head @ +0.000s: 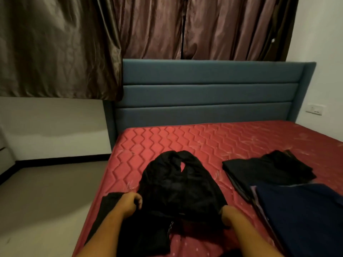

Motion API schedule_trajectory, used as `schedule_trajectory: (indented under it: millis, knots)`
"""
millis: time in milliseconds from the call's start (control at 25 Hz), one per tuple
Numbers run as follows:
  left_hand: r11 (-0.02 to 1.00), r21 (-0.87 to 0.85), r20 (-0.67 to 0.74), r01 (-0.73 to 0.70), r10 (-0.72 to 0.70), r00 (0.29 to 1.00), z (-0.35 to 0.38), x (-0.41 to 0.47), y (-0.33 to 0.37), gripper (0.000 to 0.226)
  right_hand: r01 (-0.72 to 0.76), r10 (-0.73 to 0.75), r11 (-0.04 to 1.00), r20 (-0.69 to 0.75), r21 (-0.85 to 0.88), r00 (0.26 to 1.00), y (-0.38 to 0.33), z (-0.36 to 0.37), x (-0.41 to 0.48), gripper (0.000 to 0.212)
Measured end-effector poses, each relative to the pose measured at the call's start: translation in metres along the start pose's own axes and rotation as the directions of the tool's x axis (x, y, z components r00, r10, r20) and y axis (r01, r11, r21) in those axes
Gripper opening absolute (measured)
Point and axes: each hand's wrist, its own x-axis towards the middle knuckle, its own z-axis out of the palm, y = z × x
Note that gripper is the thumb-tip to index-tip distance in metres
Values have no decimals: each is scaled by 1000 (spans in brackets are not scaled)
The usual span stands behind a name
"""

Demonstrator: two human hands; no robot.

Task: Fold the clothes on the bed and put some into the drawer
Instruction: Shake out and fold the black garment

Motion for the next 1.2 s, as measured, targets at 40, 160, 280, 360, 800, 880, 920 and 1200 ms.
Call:
schedule_trajectory:
  millis: [40,160,280,360,800,880,920,1200]
  knots:
    - [983,-151,-75,104,-116,990,17,-17,-14,51,8,-8,1000,67,1,998,4,19,-6,50]
    - [789,-531,-181,309,-462,868,41,-39,-28,39,5,-31,984,142,181,989,0,28,-22,45]
    - [390,-818,160,422,-551,819,51,-37,-11,30,-45,-35,892,168,449,985,-9,21,-31,26]
    - [215,-845,339,489,-492,802,49,-40,-3,21,-59,-116,793,245,607,962,-13,12,-42,32]
    - [584,-797,-321,-154,-193,927,-18,-27,112,59,598,-371,616,-481,513,794,-120,-70,-98,31]
    - [584,-744,-405,-325,-7,914,-38,-30,154,60,707,-375,428,-601,563,705,-153,-91,-123,39]
    - [572,-722,-427,-388,72,901,-45,-33,169,59,722,-356,311,-629,618,691,-165,-101,-136,41]
    - [658,-563,-498,-500,213,841,-80,-48,192,55,545,-500,-63,-499,836,708,-164,-127,-175,69]
